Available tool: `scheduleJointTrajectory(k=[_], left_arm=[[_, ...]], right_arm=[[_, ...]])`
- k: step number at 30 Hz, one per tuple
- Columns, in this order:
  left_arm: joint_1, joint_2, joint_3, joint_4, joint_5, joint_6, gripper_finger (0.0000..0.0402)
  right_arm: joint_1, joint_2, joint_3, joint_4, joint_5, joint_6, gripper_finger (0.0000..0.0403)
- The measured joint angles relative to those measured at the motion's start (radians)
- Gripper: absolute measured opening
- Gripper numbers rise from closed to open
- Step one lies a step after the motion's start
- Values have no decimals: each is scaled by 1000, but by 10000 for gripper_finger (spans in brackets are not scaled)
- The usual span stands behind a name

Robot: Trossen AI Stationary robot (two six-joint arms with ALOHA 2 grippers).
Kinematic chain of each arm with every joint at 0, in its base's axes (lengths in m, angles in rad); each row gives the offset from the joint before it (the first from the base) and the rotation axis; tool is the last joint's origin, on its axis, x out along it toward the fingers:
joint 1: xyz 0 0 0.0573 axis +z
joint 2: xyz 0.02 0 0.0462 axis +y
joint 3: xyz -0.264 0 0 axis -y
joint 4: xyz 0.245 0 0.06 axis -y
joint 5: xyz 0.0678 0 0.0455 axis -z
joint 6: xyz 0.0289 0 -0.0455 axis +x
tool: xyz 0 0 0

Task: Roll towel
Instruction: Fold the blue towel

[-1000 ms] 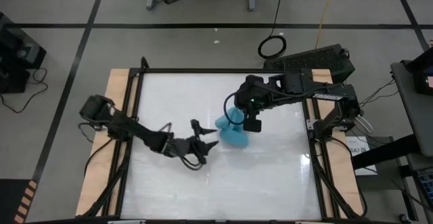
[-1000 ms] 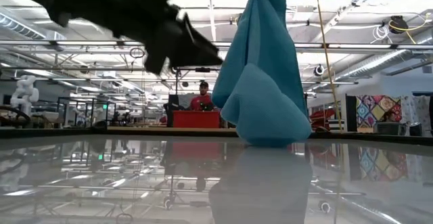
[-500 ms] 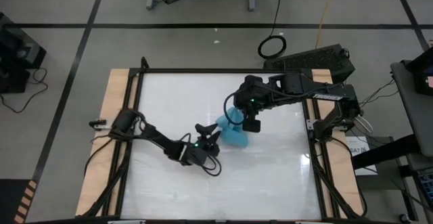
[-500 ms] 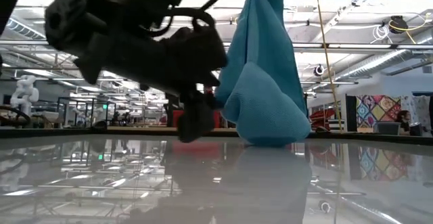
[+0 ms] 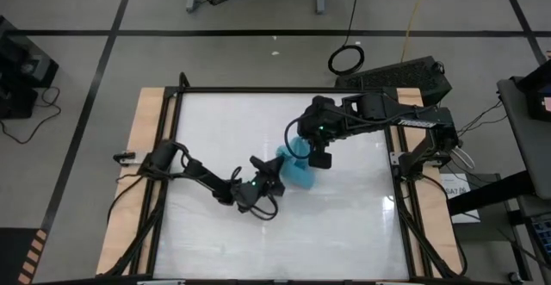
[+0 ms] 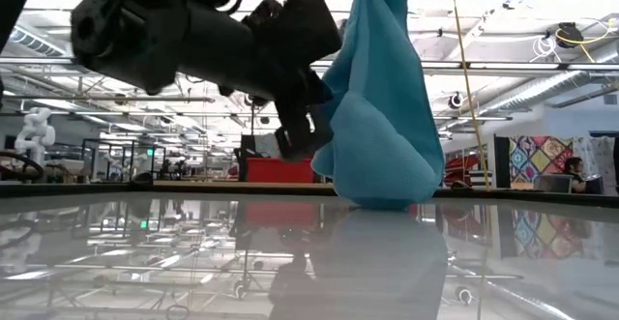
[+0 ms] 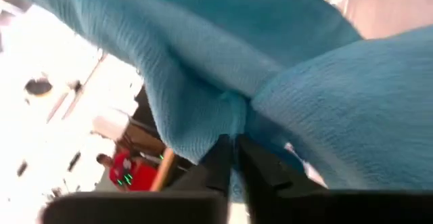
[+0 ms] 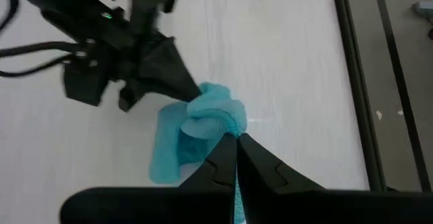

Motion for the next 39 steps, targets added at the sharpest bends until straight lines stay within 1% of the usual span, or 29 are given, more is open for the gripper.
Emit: scheduleJointTrajectory(k=[1,5,12,16,21,23,26,32,36,39], left_arm=[[-13,-1,0,0,-3,27,11],[-64,-38,-4,-3,-35,99,7],[-128,-226,-17,-57,-55,112,3],[-152,-337,-17,-174,-56,110,2],[-214,-460,-16,-330,-59,103,1],[-247,-502,-16,-340,-60,102,1],[-308,-572,-16,-347,-60,103,1],[-435,-683,-16,-351,-33,111,1],[-484,-707,-16,-351,-19,111,0],[-487,-708,-16,-355,-14,113,0]], right_arm=[[0,0,0,-8,0,0,0],[0,0,0,-65,0,15,0],[16,0,0,-192,2,62,0],[43,0,0,-233,4,91,0],[96,0,0,-283,2,109,0],[124,-3,0,-284,-27,112,0],[167,-23,0,-267,-114,111,0],[272,-99,0,-199,-196,113,0],[330,-147,0,-113,-232,98,0],[351,-170,1,-75,-206,50,0]])
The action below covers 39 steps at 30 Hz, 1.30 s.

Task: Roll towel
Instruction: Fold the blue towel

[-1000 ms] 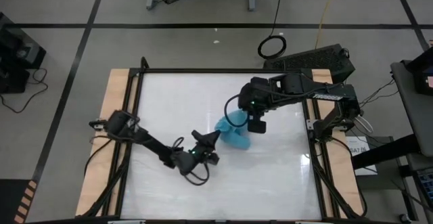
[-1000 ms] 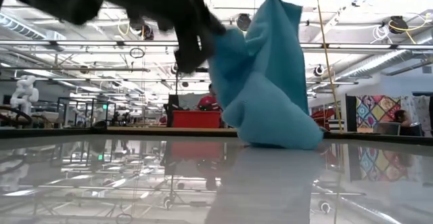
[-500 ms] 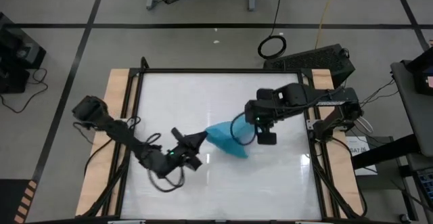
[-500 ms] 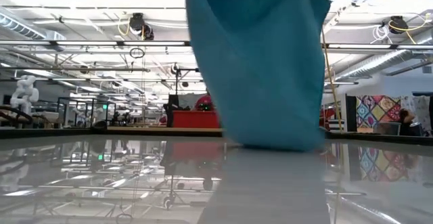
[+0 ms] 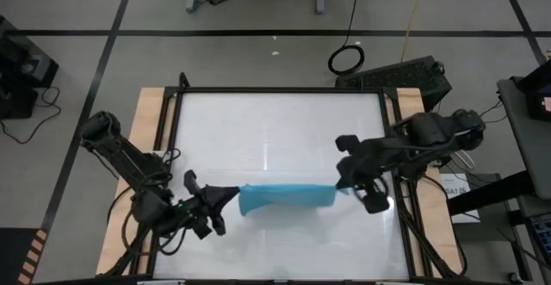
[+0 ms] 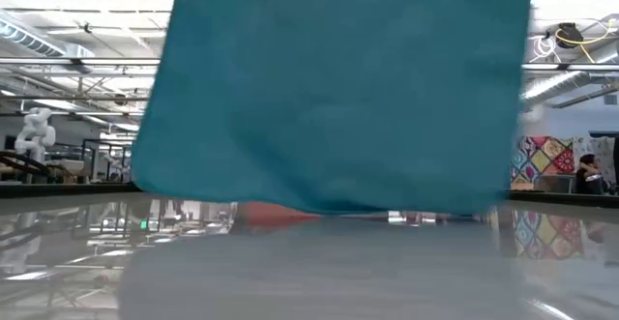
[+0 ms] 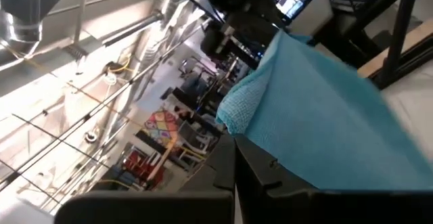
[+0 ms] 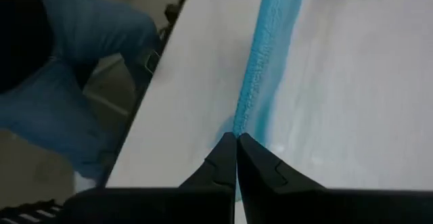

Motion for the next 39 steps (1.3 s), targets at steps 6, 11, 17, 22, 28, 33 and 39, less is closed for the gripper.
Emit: scheduleJointTrajectory(k=[6,11,17,22,28,33,39], left_arm=[[121,0,0,-108,-53,-57,0],[265,1,0,-374,-79,-288,0],[410,2,0,-813,7,-700,0],[512,27,0,-1049,154,-983,0],[571,104,-5,-1141,260,-1049,0],[575,163,-28,-1148,319,-1059,0],[532,171,-58,-1148,364,-1103,0]], right_arm=[[-74,26,0,-70,259,-57,0],[-179,85,-50,-124,318,-59,0],[-281,139,-215,-123,318,-87,0],[-359,160,-398,-17,319,-150,0],[-423,161,-551,139,321,-213,0],[-424,161,-590,191,310,-208,0],[-359,161,-592,204,208,-161,0]])
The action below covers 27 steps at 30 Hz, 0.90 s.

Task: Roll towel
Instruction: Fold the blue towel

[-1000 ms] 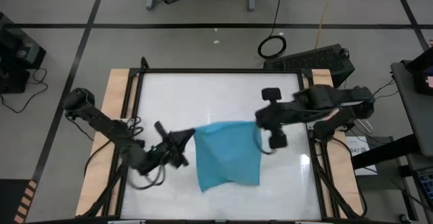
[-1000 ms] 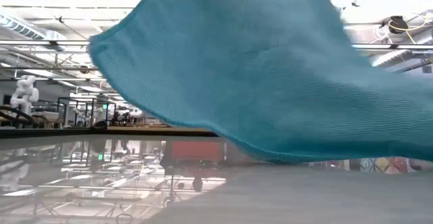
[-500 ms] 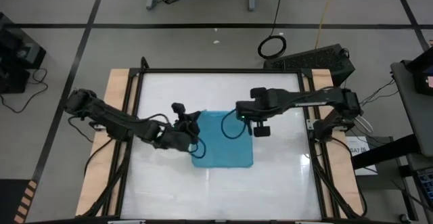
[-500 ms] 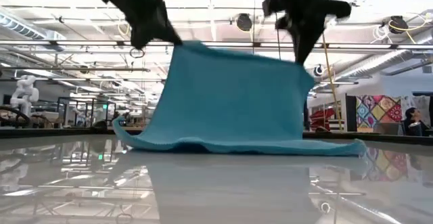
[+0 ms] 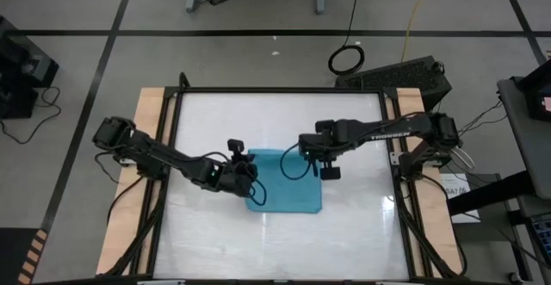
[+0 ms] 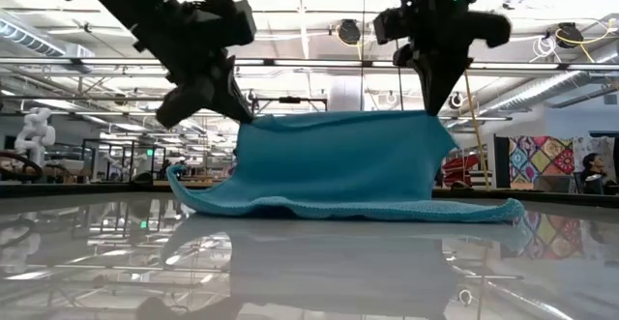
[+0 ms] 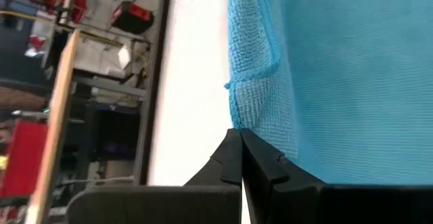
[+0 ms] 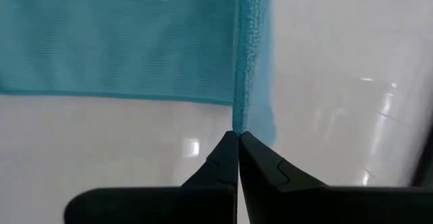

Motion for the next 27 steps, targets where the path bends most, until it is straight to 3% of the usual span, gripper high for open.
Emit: scheduleJointTrajectory(k=[11,15,27], left_arm=[[-171,0,-1,1,87,-44,0],[-218,0,-1,0,102,-81,0],[-287,6,-1,-4,286,-187,0]], right_arm=[[183,15,0,145,-136,102,0],[238,72,0,146,-141,107,0],[322,267,0,140,-215,107,0]])
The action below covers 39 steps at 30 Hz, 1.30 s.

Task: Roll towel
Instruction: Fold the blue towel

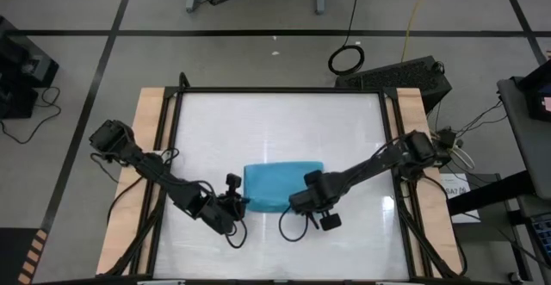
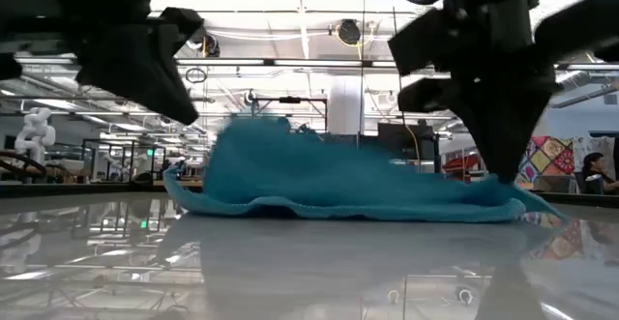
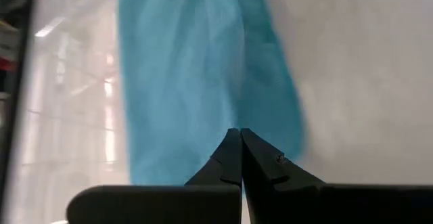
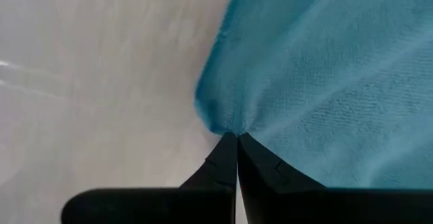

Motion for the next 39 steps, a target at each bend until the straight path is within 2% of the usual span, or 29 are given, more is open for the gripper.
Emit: scheduleJointTrajectory(k=[7,14,21,26,32,39], left_arm=[[-6,75,0,-26,37,-35,0],[-10,96,-1,8,36,-56,8],[-19,100,-1,67,35,-29,61],[-19,100,-1,112,69,-22,114],[-5,131,0,238,191,31,160],[48,206,0,295,191,23,167]], right_arm=[[18,21,0,33,0,0,6],[43,21,0,49,3,-8,61],[48,21,0,24,9,-8,138],[48,21,0,-11,9,7,174],[49,21,0,-71,14,48,182],[49,21,0,-48,14,82,182]])
